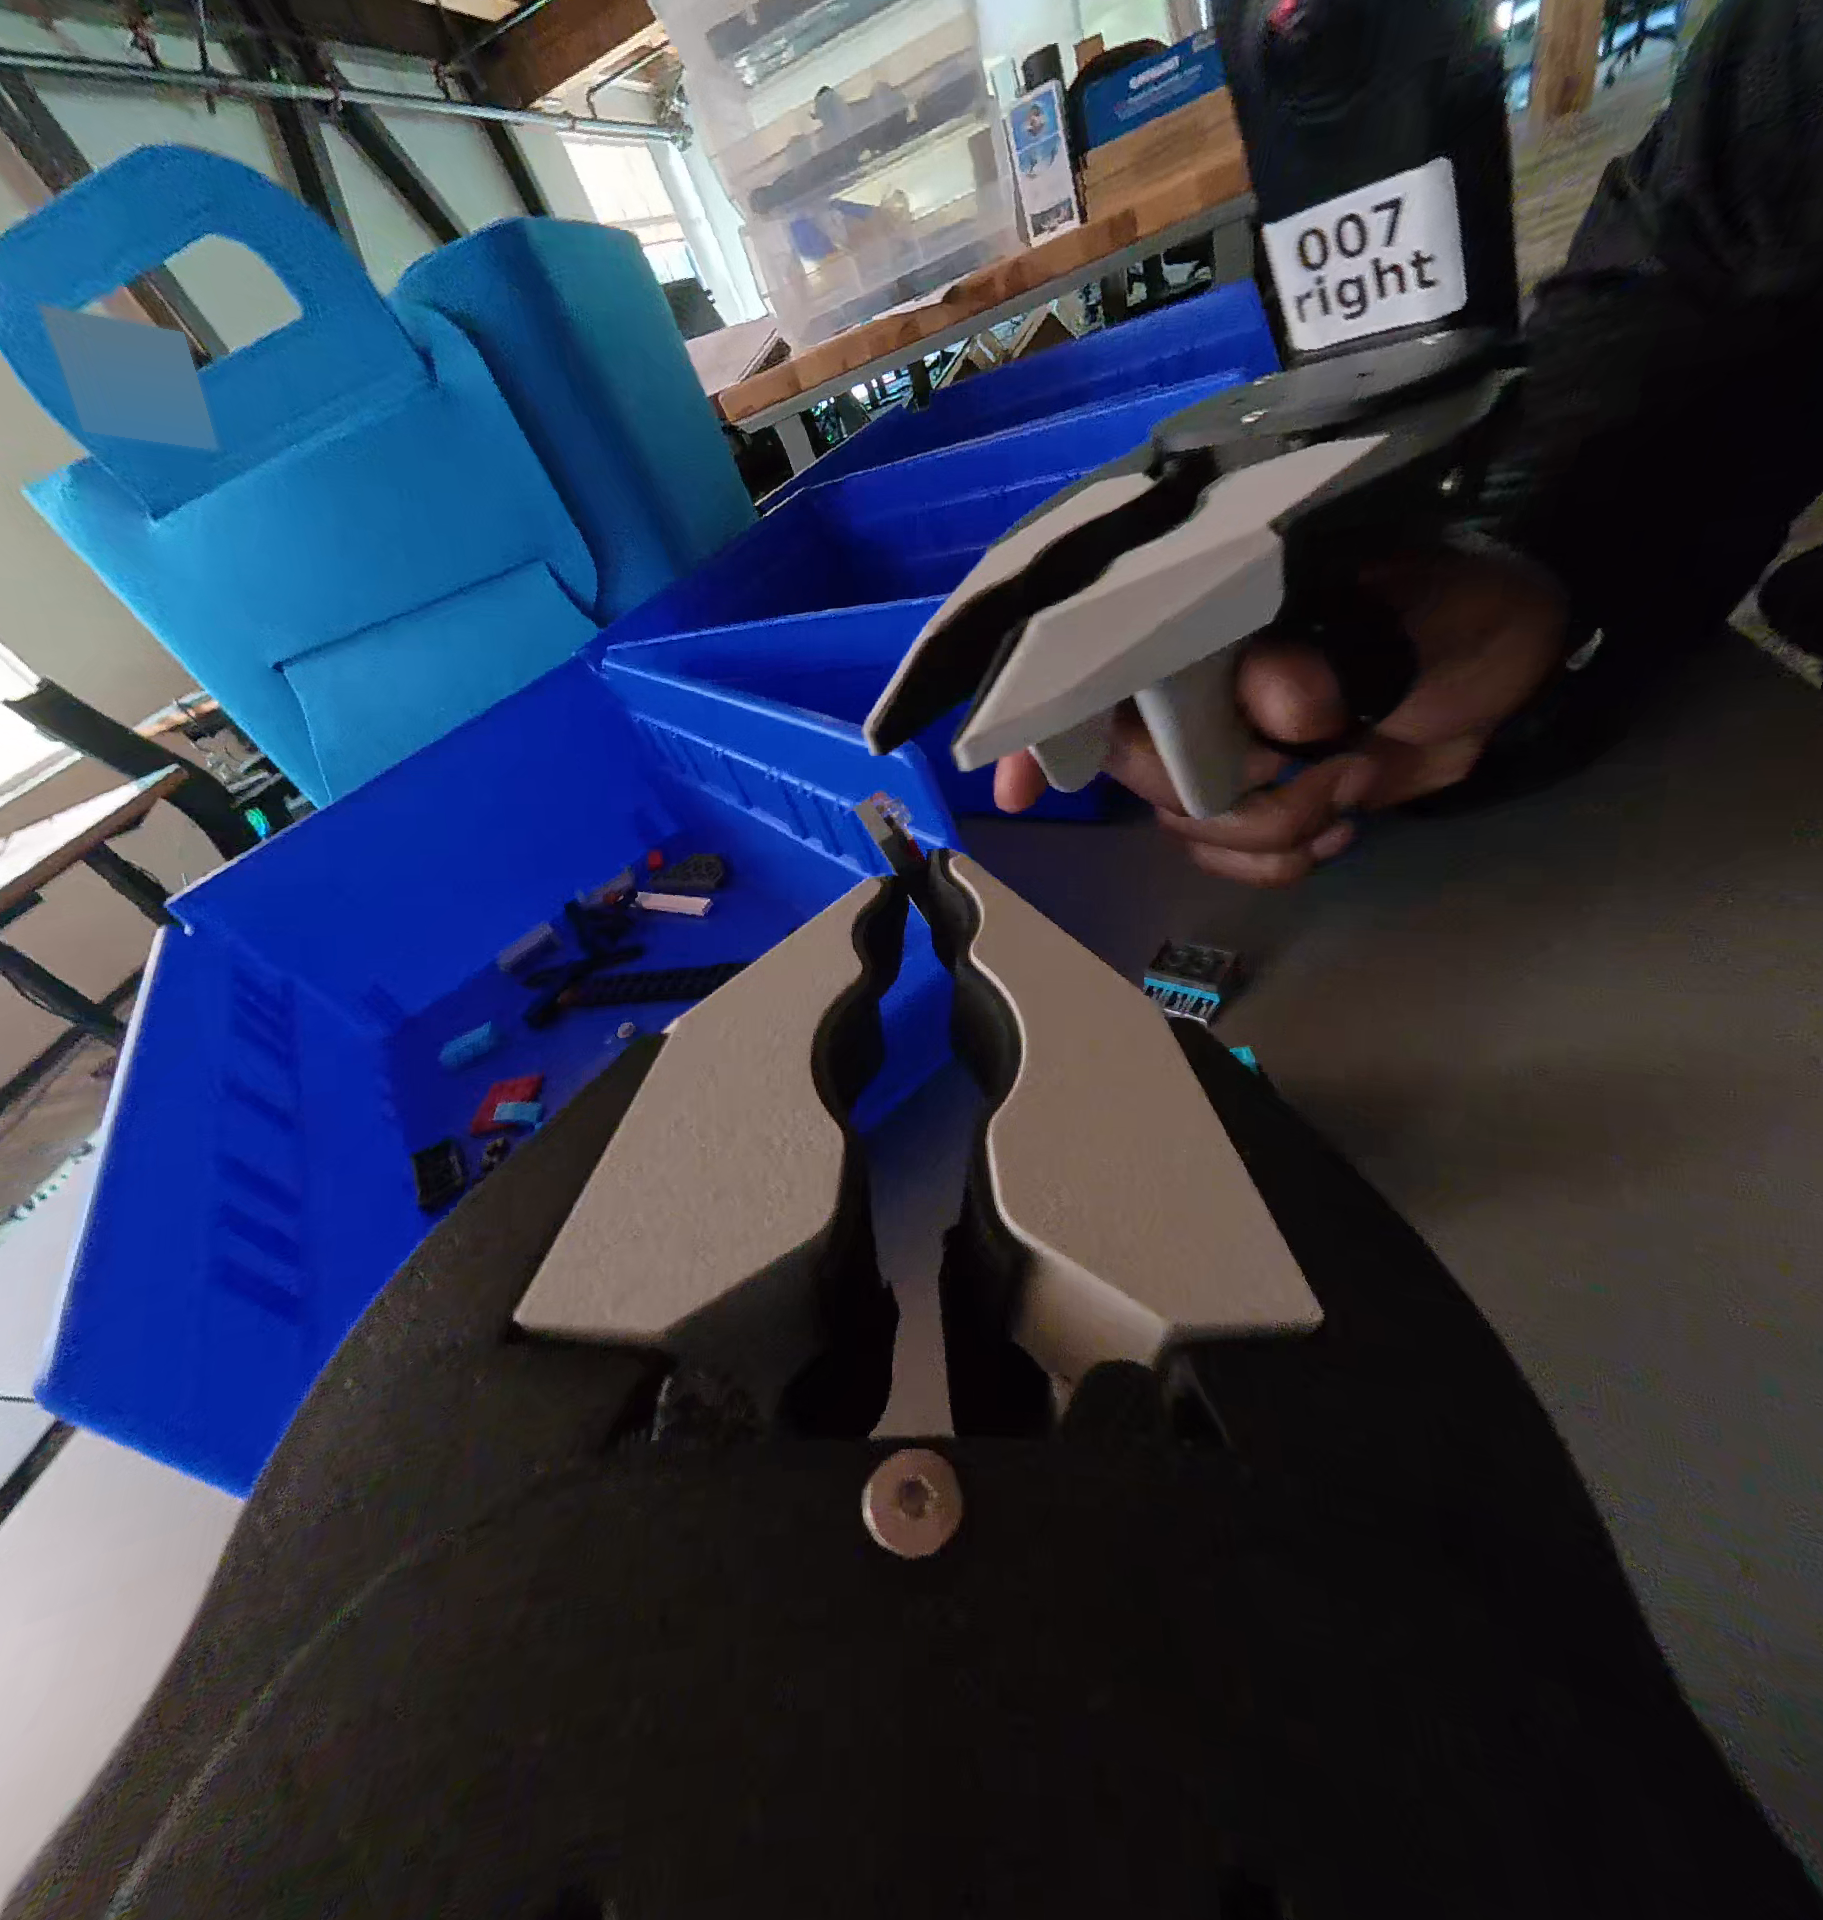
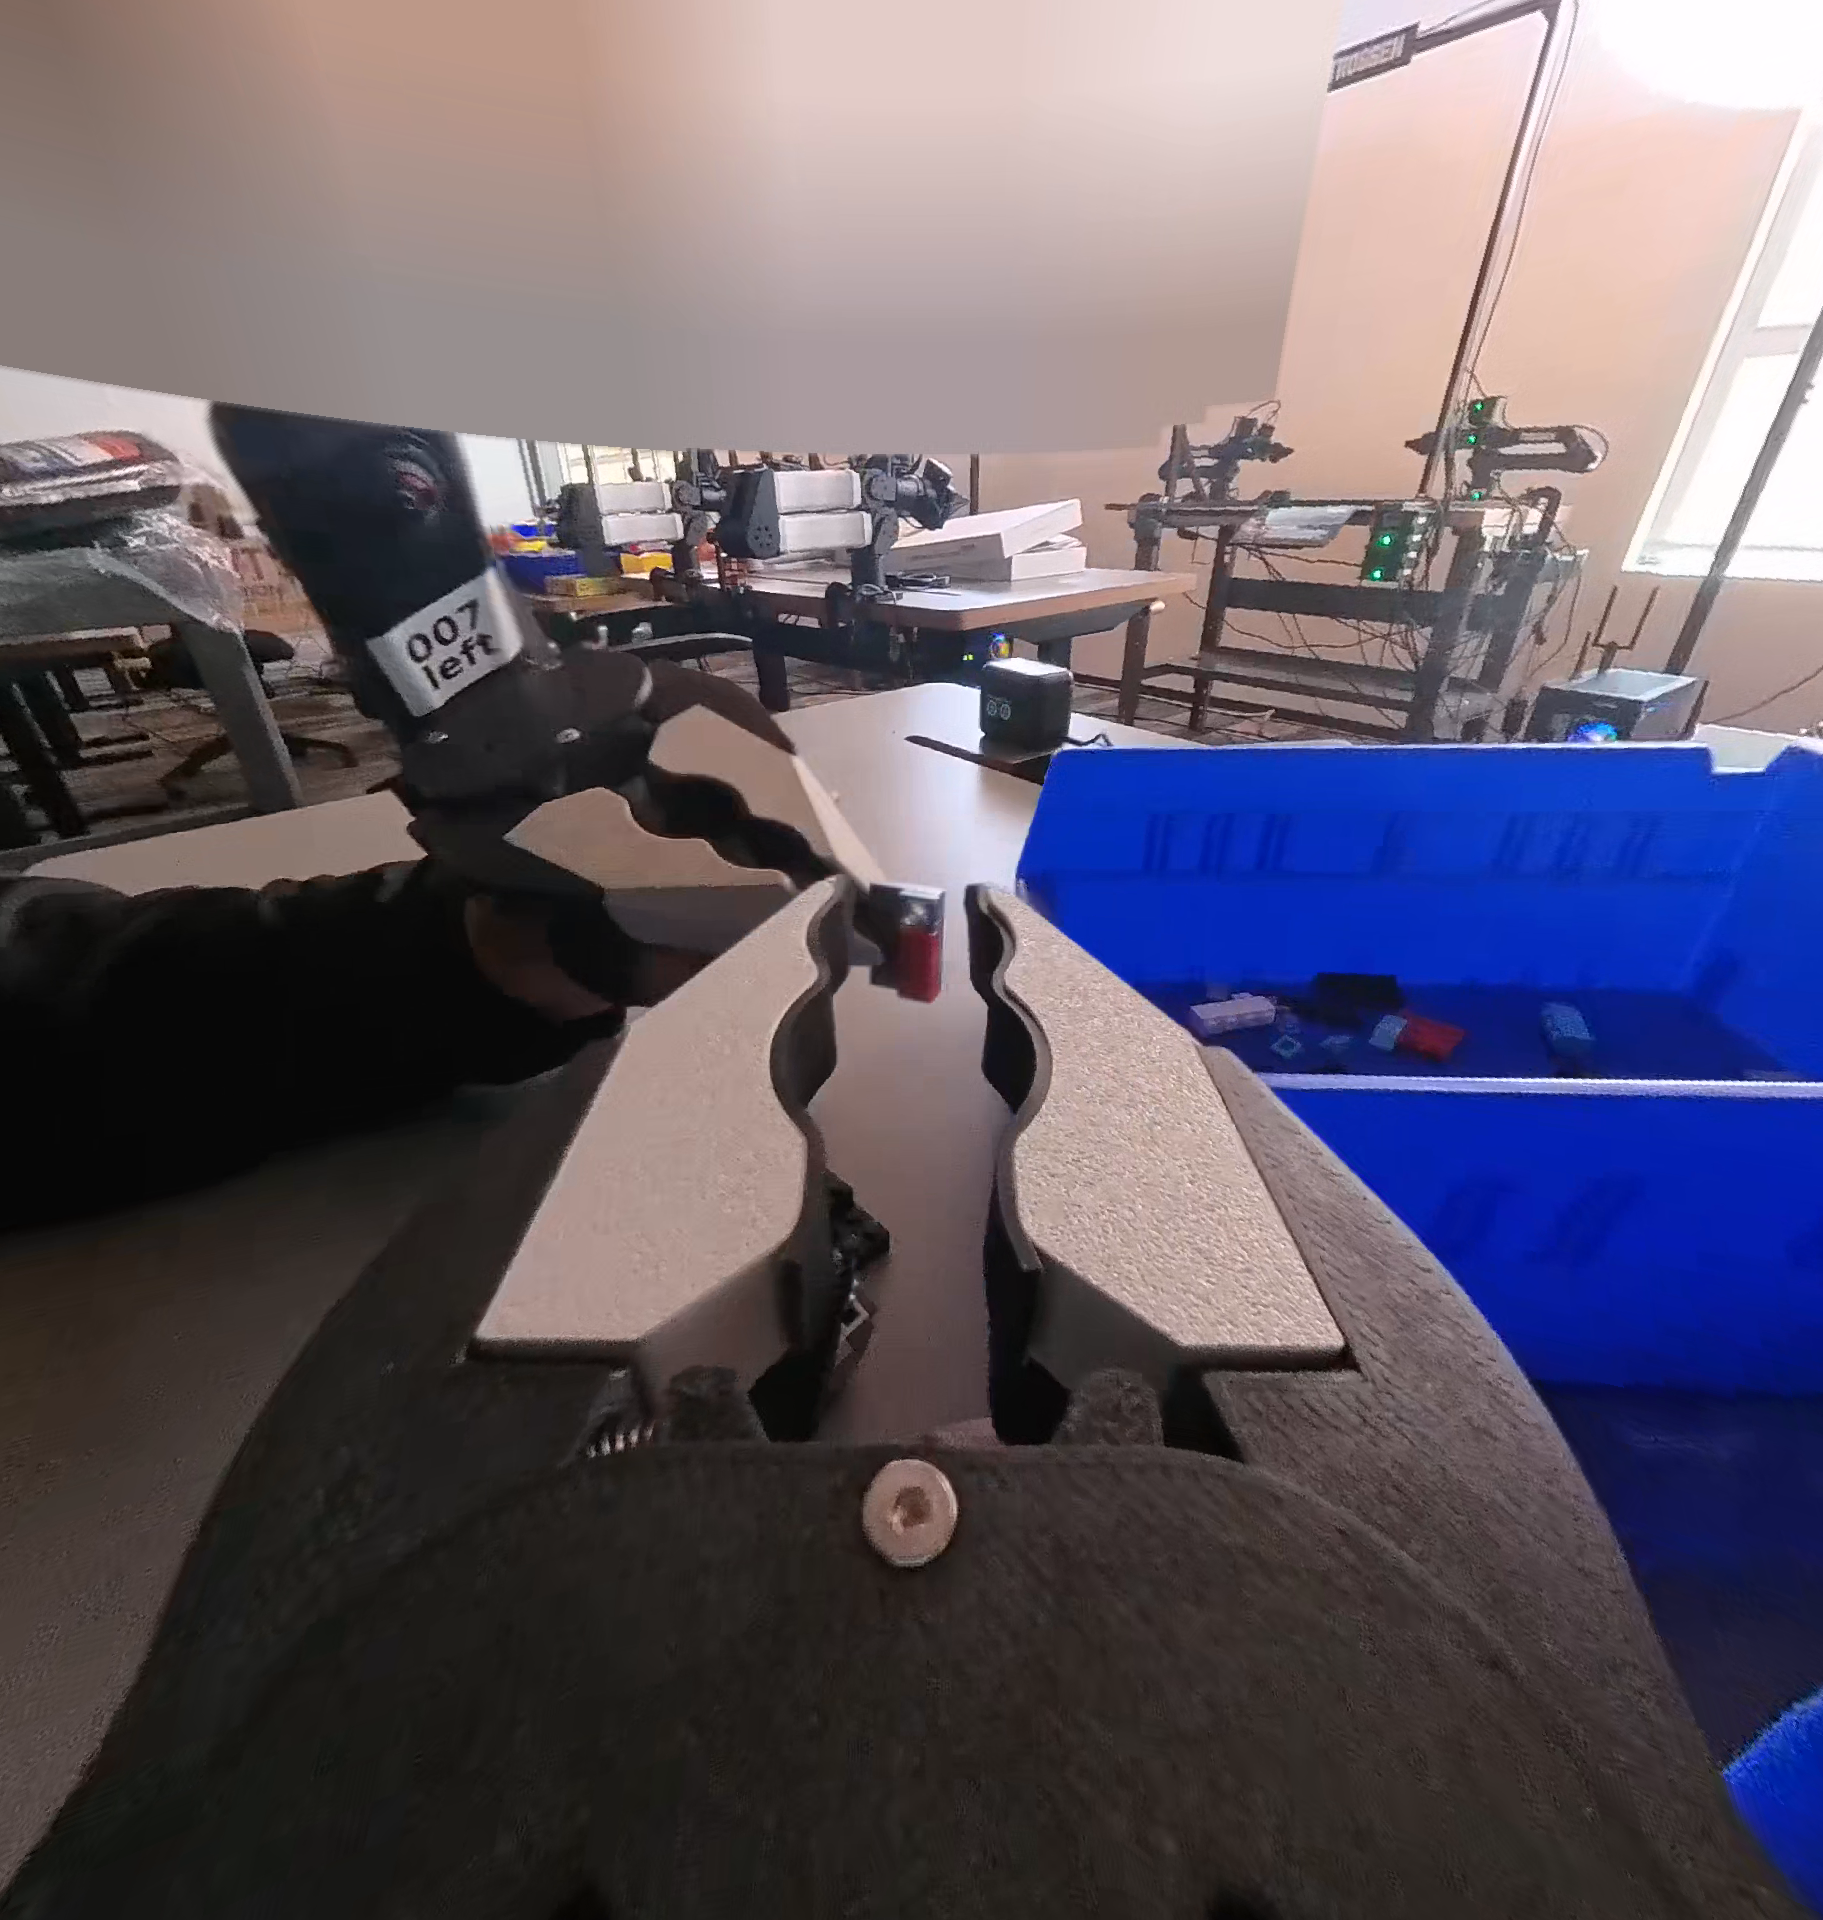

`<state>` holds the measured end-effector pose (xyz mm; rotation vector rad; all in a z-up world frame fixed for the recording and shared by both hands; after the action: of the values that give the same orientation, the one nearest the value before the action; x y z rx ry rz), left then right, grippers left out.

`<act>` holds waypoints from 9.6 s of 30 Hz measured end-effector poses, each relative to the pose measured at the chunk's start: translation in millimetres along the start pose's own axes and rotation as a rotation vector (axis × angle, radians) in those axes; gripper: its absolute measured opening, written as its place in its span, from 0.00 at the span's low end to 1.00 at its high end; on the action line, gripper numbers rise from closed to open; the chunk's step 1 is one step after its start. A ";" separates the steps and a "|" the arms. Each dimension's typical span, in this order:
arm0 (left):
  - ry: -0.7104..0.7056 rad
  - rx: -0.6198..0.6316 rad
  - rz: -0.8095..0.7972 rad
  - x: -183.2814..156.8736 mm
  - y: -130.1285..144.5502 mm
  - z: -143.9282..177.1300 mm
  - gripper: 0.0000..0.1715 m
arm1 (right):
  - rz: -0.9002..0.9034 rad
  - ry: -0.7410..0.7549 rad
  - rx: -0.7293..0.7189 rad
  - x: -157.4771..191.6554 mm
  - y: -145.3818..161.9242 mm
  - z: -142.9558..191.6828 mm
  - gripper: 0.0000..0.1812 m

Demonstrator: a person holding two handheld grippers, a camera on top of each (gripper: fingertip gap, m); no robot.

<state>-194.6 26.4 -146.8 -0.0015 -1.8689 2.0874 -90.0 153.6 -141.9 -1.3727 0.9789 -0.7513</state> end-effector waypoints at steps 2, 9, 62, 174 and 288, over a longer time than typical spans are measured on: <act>-0.006 0.009 -0.039 -5.1 -1.7 -2.0 0.03 | -0.013 -0.003 0.007 0.1 3.2 -0.9 0.10; -0.036 0.005 -0.107 -12.9 -5.5 -4.0 0.03 | -0.003 0.002 -0.028 1.4 3.7 1.1 0.06; 0.261 0.028 0.597 14.1 7.2 -3.6 0.03 | 0.010 -0.041 -0.008 0.6 5.4 -2.8 0.14; 0.575 -0.038 1.205 13.4 17.0 -4.9 0.02 | 0.090 -0.239 -0.003 -2.5 7.8 -4.7 0.14; 0.147 -0.049 0.618 11.6 -9.0 -1.4 0.04 | 0.063 -0.033 0.039 0.4 12.4 -5.5 0.06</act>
<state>-203.0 31.3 -135.7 -0.8172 -1.9968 2.3248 -96.1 151.8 -153.9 -1.3110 0.9721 -0.6955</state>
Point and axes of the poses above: each gripper's, where its closed fingertips meet, z back along the fingers, y out of its underside, x = y × z across the jaws, the point moved 9 cm from there along z, back along the fingers, and after that the axes turned 8 degrees about z, right-handed, at the moved point
